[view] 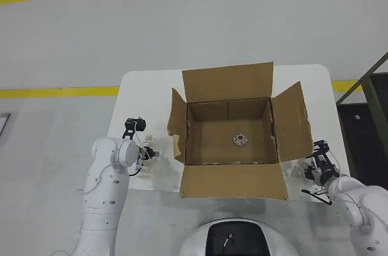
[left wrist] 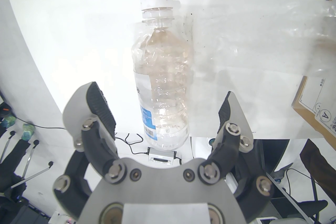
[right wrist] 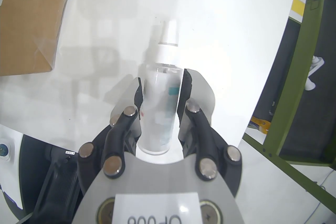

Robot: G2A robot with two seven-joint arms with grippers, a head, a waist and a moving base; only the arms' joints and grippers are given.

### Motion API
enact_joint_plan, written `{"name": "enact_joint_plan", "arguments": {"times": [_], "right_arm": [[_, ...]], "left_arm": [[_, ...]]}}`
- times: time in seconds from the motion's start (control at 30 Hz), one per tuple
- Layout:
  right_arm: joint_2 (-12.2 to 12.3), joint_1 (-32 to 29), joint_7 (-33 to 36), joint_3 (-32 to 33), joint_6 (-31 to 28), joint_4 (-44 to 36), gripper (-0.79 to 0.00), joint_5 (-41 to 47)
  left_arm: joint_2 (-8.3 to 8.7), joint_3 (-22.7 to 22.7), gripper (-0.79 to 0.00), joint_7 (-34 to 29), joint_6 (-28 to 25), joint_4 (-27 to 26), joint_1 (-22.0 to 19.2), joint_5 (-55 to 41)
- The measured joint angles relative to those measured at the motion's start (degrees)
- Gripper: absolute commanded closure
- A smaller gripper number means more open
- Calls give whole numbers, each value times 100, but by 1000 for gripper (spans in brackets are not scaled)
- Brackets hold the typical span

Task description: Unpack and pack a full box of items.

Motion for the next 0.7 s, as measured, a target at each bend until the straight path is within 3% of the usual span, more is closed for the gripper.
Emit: {"name": "enact_joint_plan", "arguments": {"times": [0.03, 0.13, 0.23, 0.3, 0.37, 0.57, 0.63, 0.7], "right_arm": [[4, 6, 12, -4, -3, 4, -533, 6], [16, 14, 42, 4, 12, -36, -557, 22], [29, -1, 66, 54, 43, -169, -643, 58], [35, -12, 40, 127, 105, -352, -570, 125], [37, -20, -18, 284, 263, -685, -391, 297], [56, 123, -256, 883, 729, -2011, -139, 647], [65, 249, -375, 979, 806, -2290, 0, 663], [67, 385, -521, 981, 915, -2488, 0, 685]], "left_arm": [[0, 0, -785, 0, 0, 0, 0, 0], [0, 0, -785, 0, 0, 0, 0, 0], [0, 0, -785, 0, 0, 0, 0, 0], [0, 0, -785, 0, 0, 0, 0, 0], [0, 0, -785, 0, 0, 0, 0, 0], [0, 0, -785, 0, 0, 0, 0, 0], [0, 0, -785, 0, 0, 0, 0, 0], [0, 0, -785, 0, 0, 0, 0, 0]]}}
